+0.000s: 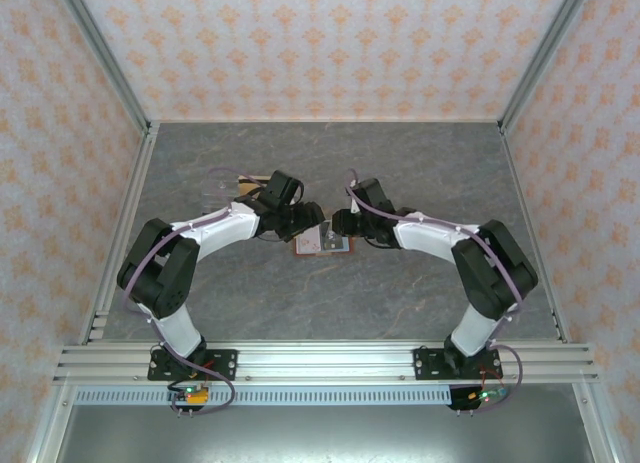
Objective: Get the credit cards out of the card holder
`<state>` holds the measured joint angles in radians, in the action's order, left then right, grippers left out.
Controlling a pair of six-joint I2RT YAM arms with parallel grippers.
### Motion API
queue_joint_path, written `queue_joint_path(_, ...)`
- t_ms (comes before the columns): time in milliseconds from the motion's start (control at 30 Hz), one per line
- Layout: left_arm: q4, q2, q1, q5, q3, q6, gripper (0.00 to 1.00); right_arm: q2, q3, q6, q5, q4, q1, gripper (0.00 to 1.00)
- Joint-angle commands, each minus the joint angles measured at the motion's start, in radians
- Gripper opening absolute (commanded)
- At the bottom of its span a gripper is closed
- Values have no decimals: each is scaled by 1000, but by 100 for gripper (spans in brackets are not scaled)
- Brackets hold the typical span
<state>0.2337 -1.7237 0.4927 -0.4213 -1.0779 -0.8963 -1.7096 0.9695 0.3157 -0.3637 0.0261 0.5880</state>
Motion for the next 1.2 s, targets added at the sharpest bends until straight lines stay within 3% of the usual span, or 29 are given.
queue_joint_path(0, -28, -21, 1, -19, -3, -2, 57, -39, 55, 7, -24, 70, -3, 24)
queue_joint_path(167, -28, -44, 2, -31, -17, 7, 48, -74, 87, 7, 14, 124, -3, 21)
queue_joint_path(933, -155, -143, 2, -163, -29, 5, 31, -188, 171, 8, 49, 240, -3, 21)
queue_joint_path(1167, -89, -146, 1, -68, -36, 37, 33, -204, 184, 14, 65, 266, -2, 20)
